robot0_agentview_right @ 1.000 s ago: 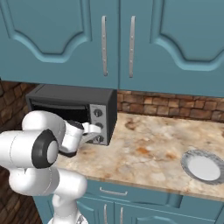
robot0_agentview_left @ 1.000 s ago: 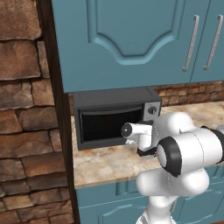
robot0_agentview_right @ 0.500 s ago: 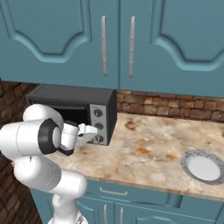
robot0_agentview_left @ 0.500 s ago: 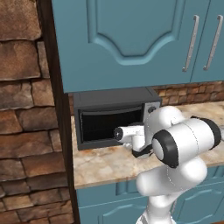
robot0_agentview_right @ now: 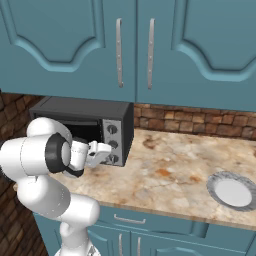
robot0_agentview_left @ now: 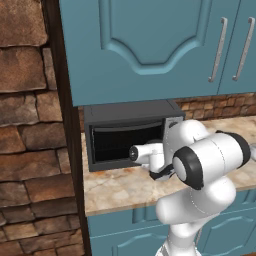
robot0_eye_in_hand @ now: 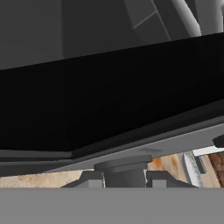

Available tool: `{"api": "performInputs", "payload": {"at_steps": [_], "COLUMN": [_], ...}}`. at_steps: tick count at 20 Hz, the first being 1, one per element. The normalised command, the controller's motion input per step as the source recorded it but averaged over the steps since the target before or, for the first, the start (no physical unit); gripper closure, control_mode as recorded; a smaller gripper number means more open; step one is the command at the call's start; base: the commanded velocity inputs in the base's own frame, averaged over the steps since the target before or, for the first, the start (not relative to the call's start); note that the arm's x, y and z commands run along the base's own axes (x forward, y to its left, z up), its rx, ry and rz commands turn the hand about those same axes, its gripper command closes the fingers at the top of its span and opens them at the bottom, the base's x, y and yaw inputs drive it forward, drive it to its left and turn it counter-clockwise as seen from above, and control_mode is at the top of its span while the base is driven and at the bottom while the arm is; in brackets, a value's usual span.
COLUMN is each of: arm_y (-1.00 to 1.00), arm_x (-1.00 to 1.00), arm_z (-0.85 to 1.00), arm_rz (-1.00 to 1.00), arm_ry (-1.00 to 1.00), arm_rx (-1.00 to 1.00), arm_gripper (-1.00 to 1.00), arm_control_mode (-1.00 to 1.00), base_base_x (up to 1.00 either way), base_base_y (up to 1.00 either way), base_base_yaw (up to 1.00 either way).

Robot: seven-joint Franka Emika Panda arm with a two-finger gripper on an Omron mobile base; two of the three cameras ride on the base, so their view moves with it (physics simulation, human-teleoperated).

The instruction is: Pick up the bagel from the plate, place it on the toaster oven rack, close the door, and set the timer.

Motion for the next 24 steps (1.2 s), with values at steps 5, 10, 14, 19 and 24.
{"api": "performInputs", "payload": {"at_steps": [5, 10, 14, 19, 24], "arm_y": [-0.39, -0.5, -0.71, -0.77, -0.85], "arm_x": [0.0, 0.0, 0.0, 0.0, 0.0], "arm_z": [0.0, -0.02, -0.03, -0.1, -0.1], "arm_rz": [0.0, 0.0, -0.01, -0.02, -0.04], "arm_ry": [0.0, -0.01, -0.04, -0.03, -0.03], "arm_rx": [-0.04, -0.06, -0.07, -0.07, -0.05], "arm_gripper": [1.0, 1.0, 1.0, 1.0, 1.0], "arm_control_mode": [-1.0, -1.0, -1.0, -1.0, -1.0], "base_base_x": [0.0, 0.0, 0.0, 0.0, 0.0], "base_base_y": [0.0, 0.0, 0.0, 0.0, 0.0], "base_base_yaw": [0.0, 0.0, 0.0, 0.0, 0.0]}}
